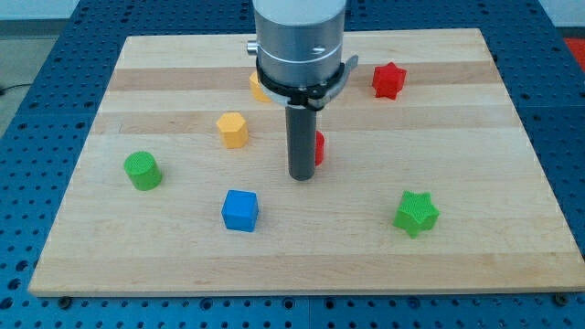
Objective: Move the red circle to the top left side of the green star
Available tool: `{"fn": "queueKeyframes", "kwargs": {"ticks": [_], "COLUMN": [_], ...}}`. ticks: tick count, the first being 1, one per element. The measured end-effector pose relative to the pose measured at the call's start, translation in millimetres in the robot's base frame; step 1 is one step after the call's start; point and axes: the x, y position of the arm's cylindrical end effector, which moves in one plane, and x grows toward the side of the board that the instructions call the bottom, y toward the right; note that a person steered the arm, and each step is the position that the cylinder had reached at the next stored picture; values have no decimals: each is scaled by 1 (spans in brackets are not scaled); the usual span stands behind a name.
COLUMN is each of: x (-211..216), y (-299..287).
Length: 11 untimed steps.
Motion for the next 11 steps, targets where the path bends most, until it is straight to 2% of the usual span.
{"fn": "queueKeyframes", "kwargs": {"ticks": [1, 2, 3, 4, 5, 7, 8, 9, 10, 11], "x": [-19, -44, -39, -19, -1, -26, -11, 14, 20, 19], "y": [-36, -18, 38, 64, 73, 81, 112, 107, 102, 9]}}
